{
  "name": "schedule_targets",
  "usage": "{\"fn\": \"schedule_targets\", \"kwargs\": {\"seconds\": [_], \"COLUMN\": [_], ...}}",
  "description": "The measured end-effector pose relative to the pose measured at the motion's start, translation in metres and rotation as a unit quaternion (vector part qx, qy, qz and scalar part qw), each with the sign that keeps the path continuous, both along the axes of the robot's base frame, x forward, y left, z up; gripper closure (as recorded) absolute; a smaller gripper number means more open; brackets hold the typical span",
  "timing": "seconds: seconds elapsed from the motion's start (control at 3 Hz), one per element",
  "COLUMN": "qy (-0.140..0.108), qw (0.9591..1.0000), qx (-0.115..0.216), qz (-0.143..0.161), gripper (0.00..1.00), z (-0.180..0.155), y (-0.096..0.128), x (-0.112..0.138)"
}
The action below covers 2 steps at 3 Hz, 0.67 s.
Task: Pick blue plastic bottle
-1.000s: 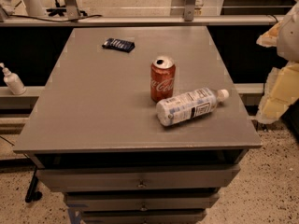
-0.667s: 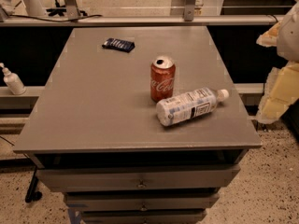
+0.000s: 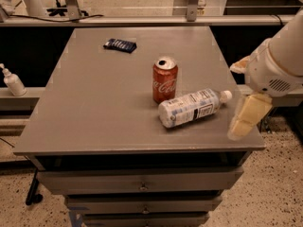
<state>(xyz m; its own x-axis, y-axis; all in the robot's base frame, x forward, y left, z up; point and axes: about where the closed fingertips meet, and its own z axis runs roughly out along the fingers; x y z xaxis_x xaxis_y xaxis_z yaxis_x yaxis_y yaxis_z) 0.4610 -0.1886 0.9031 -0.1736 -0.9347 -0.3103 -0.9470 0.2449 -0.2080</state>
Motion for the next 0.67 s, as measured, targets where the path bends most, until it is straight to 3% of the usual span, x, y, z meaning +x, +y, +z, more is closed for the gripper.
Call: {"fn": "schedule_targets", "kwargs": {"seconds": [0.33,0.67], "qy": [0.009,0.010], "qw": [0.9992,0.9975], "qx": [0.032,0.060], "qz": [0.023,0.034], "gripper": [0.00,0.00], "z": [-0.036,-0.051], "y": [0.022,0.044], "x": [0.013,0.035]}}
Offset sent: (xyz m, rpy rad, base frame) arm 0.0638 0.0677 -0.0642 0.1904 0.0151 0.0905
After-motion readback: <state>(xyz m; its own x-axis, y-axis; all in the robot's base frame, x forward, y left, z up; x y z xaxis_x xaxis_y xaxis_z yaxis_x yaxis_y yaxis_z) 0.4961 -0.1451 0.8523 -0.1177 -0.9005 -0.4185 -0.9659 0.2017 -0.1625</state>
